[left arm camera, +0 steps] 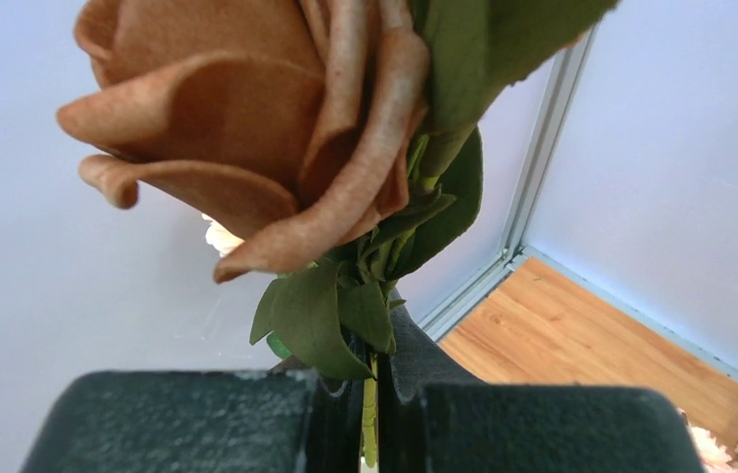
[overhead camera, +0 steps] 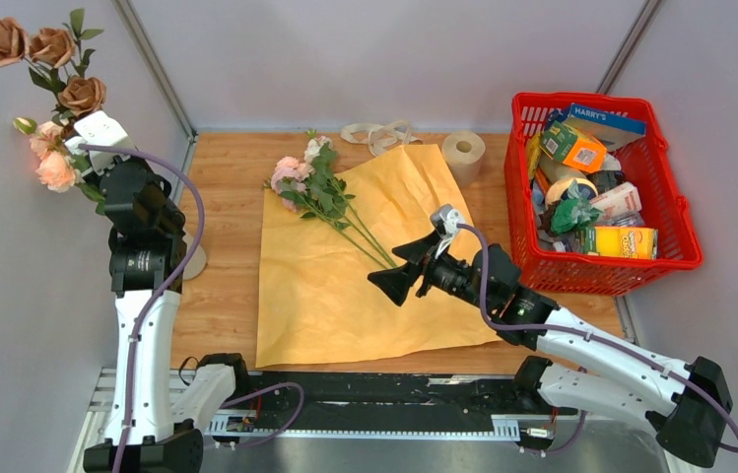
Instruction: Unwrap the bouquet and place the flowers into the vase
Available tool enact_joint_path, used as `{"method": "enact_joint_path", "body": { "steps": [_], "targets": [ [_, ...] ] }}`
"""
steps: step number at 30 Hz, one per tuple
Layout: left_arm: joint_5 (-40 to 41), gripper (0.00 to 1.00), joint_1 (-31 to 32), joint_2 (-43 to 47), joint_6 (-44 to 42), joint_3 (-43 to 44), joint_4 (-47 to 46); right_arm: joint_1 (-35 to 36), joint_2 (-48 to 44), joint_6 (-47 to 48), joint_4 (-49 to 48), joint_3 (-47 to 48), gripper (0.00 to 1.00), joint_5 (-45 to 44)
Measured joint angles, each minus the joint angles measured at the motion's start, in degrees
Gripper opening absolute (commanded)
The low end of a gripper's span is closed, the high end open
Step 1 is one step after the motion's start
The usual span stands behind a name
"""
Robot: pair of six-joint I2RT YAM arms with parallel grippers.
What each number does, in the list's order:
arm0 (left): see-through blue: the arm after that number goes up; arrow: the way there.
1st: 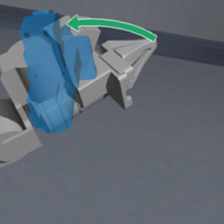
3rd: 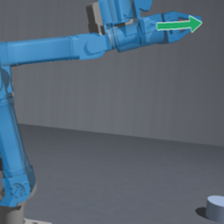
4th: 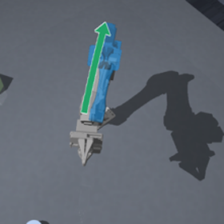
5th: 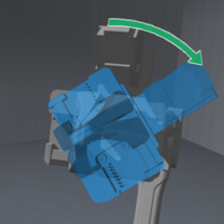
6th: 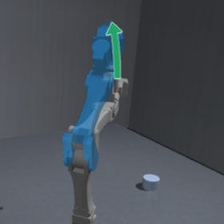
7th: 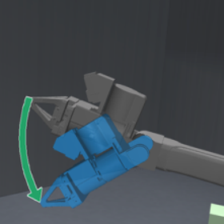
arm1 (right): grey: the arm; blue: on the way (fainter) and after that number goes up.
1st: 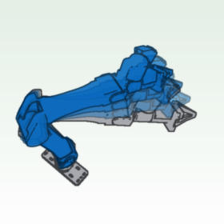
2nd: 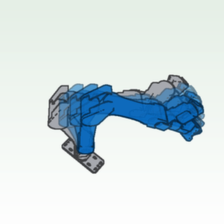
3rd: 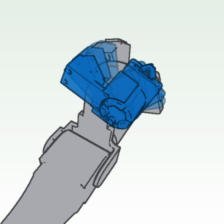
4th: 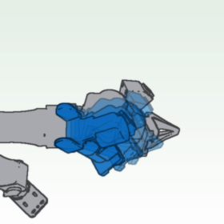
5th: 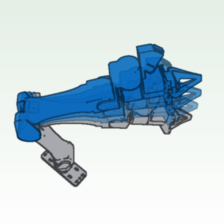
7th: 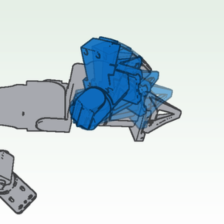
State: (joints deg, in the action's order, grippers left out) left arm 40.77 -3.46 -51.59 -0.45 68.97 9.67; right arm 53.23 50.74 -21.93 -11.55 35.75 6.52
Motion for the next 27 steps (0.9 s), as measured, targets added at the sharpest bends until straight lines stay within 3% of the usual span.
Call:
{"method": "enact_joint_path", "body": {
  "steps": [21,27],
  "targets": [
    [-0.7,0.0,-5.2,-4.9,3.5,-5.1,0.7,0.0,0.7,0.6,1.9,-0.3,1.0,-0.5],
    [-0.5,0.13,-5.7,-9.9,9.8,-6.7,6.5,0.0,0.7,1.1,2.4,-0.3,1.0,-1.0]
  ]
}}
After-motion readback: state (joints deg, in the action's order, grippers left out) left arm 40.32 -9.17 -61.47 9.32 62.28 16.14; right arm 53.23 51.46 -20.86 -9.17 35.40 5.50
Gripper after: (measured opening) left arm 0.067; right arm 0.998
